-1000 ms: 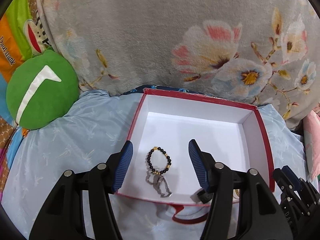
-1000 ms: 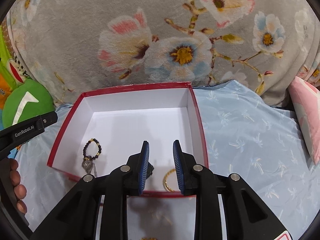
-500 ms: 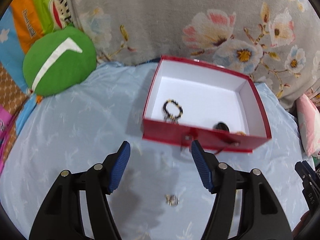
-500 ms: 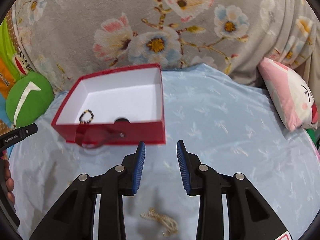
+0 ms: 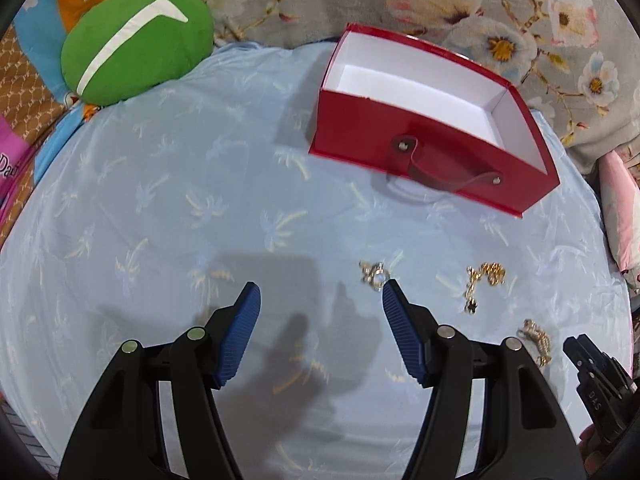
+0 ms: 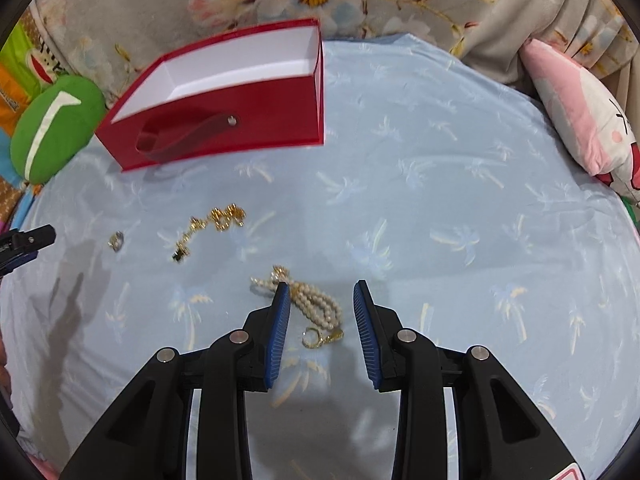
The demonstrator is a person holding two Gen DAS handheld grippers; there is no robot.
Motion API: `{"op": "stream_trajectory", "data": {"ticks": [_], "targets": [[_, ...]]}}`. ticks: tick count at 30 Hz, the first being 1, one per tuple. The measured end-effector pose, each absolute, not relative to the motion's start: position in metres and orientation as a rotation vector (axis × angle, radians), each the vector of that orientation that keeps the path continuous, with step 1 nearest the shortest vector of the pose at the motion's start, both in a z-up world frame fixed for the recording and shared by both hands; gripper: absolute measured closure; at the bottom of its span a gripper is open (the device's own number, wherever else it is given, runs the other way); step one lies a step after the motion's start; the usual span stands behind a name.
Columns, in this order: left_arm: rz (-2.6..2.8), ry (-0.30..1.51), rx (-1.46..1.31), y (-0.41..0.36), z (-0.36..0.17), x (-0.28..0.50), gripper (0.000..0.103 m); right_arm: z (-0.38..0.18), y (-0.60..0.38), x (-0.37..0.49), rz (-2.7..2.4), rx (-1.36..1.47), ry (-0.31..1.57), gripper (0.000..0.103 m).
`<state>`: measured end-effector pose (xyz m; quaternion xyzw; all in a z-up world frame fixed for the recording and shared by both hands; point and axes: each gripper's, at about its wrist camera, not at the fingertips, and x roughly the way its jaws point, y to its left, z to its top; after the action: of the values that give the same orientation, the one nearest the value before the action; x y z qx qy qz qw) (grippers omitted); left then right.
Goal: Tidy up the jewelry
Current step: 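Move the right gripper down to the pearl bracelet and grasp it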
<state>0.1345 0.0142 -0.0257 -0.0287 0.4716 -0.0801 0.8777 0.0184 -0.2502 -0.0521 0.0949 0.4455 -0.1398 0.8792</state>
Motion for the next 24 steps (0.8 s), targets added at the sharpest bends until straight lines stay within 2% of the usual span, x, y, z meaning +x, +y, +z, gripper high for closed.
{"op": "stream_trajectory", "data": {"ticks": [3,18,20,24], "targets": [[-0.178,1.005,-0.056,0.011,-0.033,0.129,0.042,-0.065,-0.251,0.023,-0.302,0.196,0.953,0.056],[-0.197,1.060,-0.027,0.003,-0.053,0.127,0.041,-0.091,-0.243,0.044,-0.283,0.168,1.011,0.055],[-0.192,1.063,-0.030,0.004,-0.053,0.129,0.040,-0.091,-0.244,0.046,-0.285,0.167,1.009,0.057],[-0.186,1.068,-0.036,0.007,-0.055,0.132,0.040,-0.089,-0.246,0.049,-0.286,0.168,1.005,0.071]]}}
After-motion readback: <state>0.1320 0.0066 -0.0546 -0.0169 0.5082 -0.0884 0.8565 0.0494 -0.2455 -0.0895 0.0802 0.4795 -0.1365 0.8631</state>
